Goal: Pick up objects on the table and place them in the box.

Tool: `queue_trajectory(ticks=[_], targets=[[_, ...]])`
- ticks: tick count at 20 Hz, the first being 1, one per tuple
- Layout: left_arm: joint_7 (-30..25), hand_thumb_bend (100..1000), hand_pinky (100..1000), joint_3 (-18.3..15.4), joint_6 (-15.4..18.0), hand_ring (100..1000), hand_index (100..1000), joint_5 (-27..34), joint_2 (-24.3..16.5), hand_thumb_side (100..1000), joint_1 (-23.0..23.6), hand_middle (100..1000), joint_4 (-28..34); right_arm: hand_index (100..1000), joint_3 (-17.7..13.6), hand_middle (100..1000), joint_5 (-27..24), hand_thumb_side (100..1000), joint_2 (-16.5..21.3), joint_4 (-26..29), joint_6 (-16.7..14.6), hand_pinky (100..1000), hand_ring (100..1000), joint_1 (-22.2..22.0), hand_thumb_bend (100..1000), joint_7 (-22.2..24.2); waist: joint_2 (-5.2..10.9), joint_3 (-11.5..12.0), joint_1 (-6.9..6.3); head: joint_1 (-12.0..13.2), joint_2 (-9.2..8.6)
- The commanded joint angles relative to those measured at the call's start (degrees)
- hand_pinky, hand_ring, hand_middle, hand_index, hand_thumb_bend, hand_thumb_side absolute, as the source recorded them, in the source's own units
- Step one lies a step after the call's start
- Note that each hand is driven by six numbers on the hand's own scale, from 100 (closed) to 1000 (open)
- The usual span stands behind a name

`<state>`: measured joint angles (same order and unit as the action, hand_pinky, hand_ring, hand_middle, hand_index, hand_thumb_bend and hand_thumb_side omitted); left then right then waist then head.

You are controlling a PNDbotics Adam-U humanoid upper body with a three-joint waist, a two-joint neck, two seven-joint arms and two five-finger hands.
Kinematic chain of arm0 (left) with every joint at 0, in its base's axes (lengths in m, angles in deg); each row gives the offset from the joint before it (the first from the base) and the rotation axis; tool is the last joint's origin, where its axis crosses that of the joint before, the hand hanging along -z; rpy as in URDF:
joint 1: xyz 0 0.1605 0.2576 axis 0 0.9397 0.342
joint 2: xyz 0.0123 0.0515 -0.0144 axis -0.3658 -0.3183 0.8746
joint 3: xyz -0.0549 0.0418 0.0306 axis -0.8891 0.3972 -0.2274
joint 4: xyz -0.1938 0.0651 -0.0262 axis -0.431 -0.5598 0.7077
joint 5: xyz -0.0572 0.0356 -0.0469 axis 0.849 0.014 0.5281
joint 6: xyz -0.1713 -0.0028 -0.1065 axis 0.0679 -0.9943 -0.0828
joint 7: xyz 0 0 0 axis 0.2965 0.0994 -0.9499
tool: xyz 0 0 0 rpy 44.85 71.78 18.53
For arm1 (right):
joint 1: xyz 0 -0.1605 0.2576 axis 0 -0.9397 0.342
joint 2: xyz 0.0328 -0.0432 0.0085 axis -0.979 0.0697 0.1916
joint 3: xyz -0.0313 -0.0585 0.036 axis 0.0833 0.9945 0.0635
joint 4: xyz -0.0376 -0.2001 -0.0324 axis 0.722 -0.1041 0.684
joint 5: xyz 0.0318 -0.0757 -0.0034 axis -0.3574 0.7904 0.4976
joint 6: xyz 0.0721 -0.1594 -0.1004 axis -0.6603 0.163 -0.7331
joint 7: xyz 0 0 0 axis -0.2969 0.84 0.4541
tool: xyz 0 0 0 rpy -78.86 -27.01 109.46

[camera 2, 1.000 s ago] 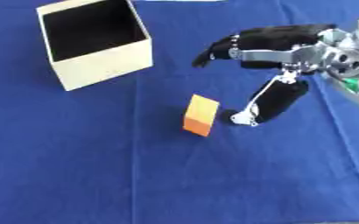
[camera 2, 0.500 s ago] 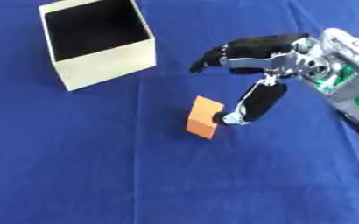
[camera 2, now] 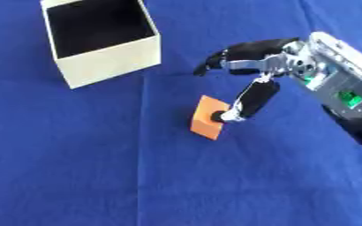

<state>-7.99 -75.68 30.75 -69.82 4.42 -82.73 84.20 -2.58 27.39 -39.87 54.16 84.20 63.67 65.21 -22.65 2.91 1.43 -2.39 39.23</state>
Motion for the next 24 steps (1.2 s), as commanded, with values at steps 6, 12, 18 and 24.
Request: queue_trajectory(ticks=[6,12,18,24], targets=[[-0.4,318,468,-0.4,-0.1,530,719,-0.1,-0.5,708,-0.3,626,0.8,972,-3.7,877,-3.1,471,2.2,5.1,1.9,918,987,-0.5,322,-0.3,0.76,0.1,0.01,0.6,0.17],[-0.4,317,469,-0.4,-0.2,530,719,-0.2,-0.5,709,-0.2,626,0.8,968,-5.7,870,-5.0,491,3.9,11.4,4.7,911,981,-1.4,289,-0.4,0.90,-0.2,0.03,-1.7,-0.52],[-0.5,315,469,-0.4,-0.3,530,719,-0.2,-0.4,710,0.1,626,0.8,970,-6.0,875,-6.8,508,5.9,18.0,7.7,913,983,-2.8,297,1.8,1.05,-0.6,0.12,-2.8,-0.72],[-0.6,315,469,-0.4,-0.4,530,718,-0.1,-0.2,711,0.2,627,0.8,973,-4.2,882,-6.0,512,5.7,19.9,8.5,916,986,-3.1,313,4.0,1.10,-0.4,0.04,-3.9,-0.84]])
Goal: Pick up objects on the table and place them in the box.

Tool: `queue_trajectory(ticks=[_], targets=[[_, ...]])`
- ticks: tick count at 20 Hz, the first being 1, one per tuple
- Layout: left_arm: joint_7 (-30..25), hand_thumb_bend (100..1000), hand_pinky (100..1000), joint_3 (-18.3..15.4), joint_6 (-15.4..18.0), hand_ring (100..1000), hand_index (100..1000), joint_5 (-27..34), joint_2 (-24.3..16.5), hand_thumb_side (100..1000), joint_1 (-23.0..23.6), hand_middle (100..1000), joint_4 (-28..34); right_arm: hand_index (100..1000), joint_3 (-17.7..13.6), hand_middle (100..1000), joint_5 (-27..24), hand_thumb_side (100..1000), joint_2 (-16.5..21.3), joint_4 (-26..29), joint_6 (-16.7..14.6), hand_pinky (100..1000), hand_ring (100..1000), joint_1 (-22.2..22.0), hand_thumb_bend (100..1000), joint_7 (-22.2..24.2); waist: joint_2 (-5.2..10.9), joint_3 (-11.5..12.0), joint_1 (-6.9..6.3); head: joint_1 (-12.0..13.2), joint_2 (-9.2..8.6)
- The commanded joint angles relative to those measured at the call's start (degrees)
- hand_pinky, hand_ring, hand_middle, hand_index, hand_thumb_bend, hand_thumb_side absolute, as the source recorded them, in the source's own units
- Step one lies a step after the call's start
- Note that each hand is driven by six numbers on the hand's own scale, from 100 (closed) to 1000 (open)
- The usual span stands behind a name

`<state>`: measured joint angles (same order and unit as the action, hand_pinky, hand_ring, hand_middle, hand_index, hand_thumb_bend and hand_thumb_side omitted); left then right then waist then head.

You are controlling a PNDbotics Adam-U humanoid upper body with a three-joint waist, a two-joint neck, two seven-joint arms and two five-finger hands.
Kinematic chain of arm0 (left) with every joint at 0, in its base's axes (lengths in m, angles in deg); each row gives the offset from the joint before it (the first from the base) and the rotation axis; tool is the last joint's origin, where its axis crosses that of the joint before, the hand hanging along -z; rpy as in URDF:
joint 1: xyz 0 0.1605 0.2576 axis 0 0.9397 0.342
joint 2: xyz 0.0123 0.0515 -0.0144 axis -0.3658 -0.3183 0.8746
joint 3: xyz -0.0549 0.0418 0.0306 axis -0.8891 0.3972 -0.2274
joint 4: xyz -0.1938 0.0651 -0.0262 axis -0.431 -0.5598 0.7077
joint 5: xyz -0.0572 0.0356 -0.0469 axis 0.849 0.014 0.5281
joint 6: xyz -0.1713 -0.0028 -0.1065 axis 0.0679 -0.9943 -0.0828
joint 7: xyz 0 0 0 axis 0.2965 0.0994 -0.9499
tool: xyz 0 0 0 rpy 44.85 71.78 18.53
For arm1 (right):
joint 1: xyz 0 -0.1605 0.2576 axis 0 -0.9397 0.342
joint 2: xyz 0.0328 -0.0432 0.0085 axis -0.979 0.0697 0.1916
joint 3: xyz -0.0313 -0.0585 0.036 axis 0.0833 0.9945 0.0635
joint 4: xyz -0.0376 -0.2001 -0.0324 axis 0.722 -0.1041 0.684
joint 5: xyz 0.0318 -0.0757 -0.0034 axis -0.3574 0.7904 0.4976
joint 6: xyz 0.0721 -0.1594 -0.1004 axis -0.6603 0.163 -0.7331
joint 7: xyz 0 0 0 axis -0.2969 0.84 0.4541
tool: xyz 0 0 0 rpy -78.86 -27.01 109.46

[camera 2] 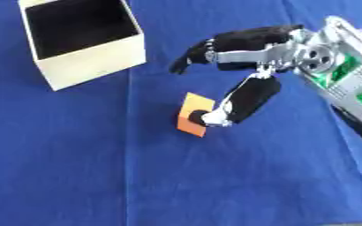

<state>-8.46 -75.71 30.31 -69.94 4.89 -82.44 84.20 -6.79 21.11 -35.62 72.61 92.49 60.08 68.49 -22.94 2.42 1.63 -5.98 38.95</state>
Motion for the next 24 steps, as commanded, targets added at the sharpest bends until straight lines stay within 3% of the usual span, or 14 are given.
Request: queue_trajectory(ticks=[1,10,24], targets=[[-0.2,315,469,-0.3,0.1,530,718,0.0,-0.7,711,-0.1,627,0.8,974,0.2,884,0.7,513,1.3,1.3,0.2,916,987,0.6,318,0.9,1.39,0.1,-0.16,-0.3,-0.57],[-0.4,312,469,-0.3,0.0,530,718,0.3,-0.3,713,-0.1,627,0.8,979,2.7,896,7.0,511,-1.1,-3.3,-1.8,923,993,0.8,352,0.4,1.23,0.5,-0.17,0.5,-0.85],[-0.7,305,470,-0.2,-0.1,530,718,0.4,-0.1,715,-0.1,627,0.8,979,3.9,906,11.4,516,-2.1,-10.3,-4.6,931,998,0.1,382,0.5,1.00,0.3,-0.39,0.7,-0.82]])
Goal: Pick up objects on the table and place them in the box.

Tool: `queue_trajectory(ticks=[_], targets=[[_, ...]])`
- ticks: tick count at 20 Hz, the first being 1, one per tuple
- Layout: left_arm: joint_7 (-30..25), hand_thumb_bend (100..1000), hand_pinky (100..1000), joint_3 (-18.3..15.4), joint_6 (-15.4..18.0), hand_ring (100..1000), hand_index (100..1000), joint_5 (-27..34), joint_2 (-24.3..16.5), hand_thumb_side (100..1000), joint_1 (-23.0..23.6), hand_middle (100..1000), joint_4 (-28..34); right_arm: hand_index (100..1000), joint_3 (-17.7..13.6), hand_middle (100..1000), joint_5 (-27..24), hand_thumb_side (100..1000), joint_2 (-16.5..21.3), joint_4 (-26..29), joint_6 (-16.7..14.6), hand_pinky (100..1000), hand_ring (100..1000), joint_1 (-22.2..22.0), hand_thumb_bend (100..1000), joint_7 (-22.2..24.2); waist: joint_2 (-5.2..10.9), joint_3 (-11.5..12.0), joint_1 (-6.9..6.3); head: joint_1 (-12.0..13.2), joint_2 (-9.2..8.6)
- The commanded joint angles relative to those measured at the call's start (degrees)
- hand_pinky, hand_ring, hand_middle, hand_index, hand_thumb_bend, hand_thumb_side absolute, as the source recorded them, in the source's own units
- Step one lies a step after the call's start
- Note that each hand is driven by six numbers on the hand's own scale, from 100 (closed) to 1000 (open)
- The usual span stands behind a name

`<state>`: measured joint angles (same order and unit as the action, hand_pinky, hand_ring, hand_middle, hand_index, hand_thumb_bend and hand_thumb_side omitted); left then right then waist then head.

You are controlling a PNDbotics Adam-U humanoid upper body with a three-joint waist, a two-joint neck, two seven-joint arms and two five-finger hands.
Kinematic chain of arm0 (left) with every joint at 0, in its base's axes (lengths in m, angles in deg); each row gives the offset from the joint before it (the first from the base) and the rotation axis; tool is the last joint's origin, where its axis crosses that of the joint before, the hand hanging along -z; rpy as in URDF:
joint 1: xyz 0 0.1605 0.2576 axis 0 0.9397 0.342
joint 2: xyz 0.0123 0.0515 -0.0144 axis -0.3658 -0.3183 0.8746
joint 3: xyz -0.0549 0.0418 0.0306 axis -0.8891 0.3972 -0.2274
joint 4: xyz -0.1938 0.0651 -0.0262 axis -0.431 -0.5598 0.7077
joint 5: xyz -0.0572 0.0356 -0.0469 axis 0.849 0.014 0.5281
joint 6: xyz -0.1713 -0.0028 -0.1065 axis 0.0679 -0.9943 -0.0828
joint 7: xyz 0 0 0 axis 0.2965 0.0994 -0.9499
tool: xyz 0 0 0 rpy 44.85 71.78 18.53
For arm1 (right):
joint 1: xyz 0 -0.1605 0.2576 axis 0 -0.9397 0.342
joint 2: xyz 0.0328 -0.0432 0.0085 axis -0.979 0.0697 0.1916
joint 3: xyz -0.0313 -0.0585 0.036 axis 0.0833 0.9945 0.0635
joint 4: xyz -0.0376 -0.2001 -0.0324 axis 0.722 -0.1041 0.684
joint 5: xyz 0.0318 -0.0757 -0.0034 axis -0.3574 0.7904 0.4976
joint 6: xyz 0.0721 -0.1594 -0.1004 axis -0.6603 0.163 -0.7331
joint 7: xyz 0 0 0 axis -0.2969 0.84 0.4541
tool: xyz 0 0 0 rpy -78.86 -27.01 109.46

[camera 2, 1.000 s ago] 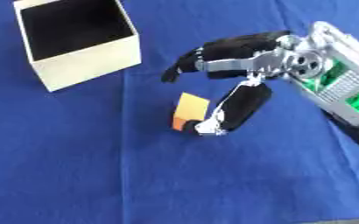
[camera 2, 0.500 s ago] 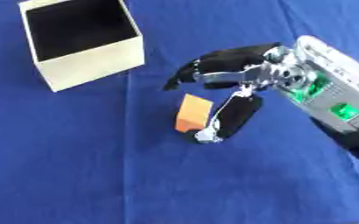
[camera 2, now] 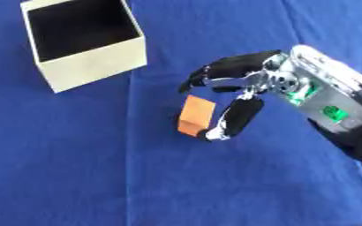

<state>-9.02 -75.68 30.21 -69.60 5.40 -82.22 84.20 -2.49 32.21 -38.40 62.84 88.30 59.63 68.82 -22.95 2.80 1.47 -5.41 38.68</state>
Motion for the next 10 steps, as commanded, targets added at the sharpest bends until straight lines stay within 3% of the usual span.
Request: queue_trajectory(ticks=[1,7,10], targets=[[-0.2,305,470,-0.2,0.0,530,718,0.1,-0.6,715,-0.3,627,0.8,979,-0.3,906,0.2,517,0.6,-0.7,-0.4,931,998,0.6,382,0.3,1.01,0.0,-0.25,0.1,-0.56],[-0.2,304,471,-0.3,0.0,530,718,0.2,-0.4,714,-0.3,628,0.8,971,0.2,885,-1.1,530,-0.3,-1.6,-0.2,910,962,0.9,380,1.2,1.03,0.2,-0.25,0.1,-0.71],[-0.1,303,471,-0.4,0.0,530,718,0.2,-0.3,714,-0.2,628,0.8,960,0.6,861,-0.8,524,-0.8,-2.6,0.0,873,902,1.1,383,1.3,0.99,0.4,-0.26,0.0,-0.83]])
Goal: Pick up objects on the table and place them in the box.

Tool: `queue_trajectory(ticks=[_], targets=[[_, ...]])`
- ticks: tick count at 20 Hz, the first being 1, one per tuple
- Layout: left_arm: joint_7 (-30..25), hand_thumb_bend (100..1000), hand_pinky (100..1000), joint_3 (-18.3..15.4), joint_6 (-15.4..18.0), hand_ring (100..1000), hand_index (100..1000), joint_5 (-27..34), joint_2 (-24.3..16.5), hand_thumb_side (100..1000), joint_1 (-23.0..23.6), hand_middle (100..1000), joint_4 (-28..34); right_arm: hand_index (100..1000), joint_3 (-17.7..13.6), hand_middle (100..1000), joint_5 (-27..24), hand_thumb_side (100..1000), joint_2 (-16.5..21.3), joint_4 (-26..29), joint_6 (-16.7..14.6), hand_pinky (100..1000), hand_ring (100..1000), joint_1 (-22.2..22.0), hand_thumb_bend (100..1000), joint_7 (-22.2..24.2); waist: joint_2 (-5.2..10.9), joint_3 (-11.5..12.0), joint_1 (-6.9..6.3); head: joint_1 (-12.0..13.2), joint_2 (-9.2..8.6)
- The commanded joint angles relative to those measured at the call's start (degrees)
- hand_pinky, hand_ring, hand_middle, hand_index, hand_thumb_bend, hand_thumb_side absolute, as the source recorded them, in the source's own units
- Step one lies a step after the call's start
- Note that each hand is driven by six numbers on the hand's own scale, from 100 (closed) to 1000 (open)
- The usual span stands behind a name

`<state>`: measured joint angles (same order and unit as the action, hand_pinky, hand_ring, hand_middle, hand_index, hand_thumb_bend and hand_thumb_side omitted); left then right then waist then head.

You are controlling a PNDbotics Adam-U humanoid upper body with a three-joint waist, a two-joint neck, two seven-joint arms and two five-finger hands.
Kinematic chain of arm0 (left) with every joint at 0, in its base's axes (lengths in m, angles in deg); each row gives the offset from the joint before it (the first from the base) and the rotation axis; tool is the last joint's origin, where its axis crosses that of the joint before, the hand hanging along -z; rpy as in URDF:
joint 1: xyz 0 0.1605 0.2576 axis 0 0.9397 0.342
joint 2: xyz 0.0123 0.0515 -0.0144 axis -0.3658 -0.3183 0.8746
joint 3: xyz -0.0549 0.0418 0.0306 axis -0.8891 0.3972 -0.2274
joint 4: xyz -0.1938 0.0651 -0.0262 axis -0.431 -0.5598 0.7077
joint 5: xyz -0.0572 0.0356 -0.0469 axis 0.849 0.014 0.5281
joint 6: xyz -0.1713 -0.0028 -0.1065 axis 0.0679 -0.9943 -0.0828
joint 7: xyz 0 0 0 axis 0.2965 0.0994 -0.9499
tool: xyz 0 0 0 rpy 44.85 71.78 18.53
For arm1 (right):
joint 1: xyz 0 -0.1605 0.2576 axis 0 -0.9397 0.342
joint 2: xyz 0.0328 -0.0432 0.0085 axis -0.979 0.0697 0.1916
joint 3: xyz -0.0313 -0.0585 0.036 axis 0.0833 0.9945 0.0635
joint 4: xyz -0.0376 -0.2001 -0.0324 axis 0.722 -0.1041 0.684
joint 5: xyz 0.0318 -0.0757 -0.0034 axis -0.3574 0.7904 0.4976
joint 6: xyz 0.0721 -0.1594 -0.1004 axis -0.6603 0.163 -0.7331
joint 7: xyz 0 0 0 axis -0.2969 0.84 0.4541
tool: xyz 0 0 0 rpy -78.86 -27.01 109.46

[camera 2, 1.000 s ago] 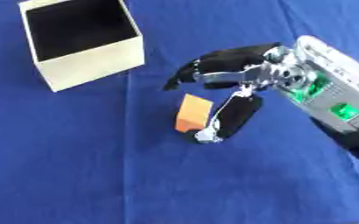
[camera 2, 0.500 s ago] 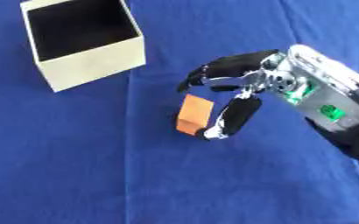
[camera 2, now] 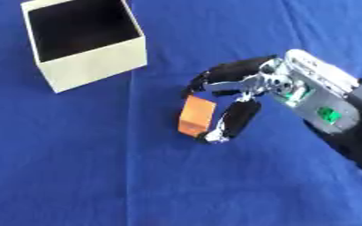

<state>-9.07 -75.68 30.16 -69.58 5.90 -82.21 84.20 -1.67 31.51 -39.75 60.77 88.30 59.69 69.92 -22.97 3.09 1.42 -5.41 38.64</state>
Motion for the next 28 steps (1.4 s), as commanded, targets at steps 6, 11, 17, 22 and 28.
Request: queue_trajectory(ticks=[6,11,17,22,28], targets=[[-0.1,282,472,-0.4,0.0,531,718,0.2,-0.7,672,-0.2,628,0.8,903,0.2,796,0.8,452,-0.1,-2.6,-0.4,740,749,1.2,370,-0.7,0.96,0.1,-0.23,0.0,-0.80],[-0.2,293,475,-0.4,0.0,532,718,0.2,-0.6,712,-0.2,628,0.8,853,0.0,770,-0.2,332,-0.8,-4.8,0.3,708,776,0.7,267,-2.9,0.79,0.0,-0.38,0.1,-0.72],[-0.5,289,479,-0.4,-0.2,534,714,0.3,-0.6,711,-0.2,627,0.8,787,-0.3,746,-5.3,234,-1.1,-2.9,3.7,672,784,0.5,100,-4.6,0.84,-0.1,-0.44,0.2,-0.57],[-0.4,286,481,-0.5,-0.2,535,713,0.4,-0.6,710,-0.2,627,0.8,751,-1.1,754,-9.7,196,-0.2,1.7,7.1,662,786,1.3,100,-4.9,1.04,-0.2,-0.35,0.2,-0.47],[-0.4,284,482,-0.6,-0.3,535,713,0.3,-0.7,711,-0.1,627,0.8,760,-3.2,751,-12.1,182,1.0,7.3,10.7,676,793,3.0,100,-4.5,1.43,-0.4,-0.30,0.6,-0.39]])
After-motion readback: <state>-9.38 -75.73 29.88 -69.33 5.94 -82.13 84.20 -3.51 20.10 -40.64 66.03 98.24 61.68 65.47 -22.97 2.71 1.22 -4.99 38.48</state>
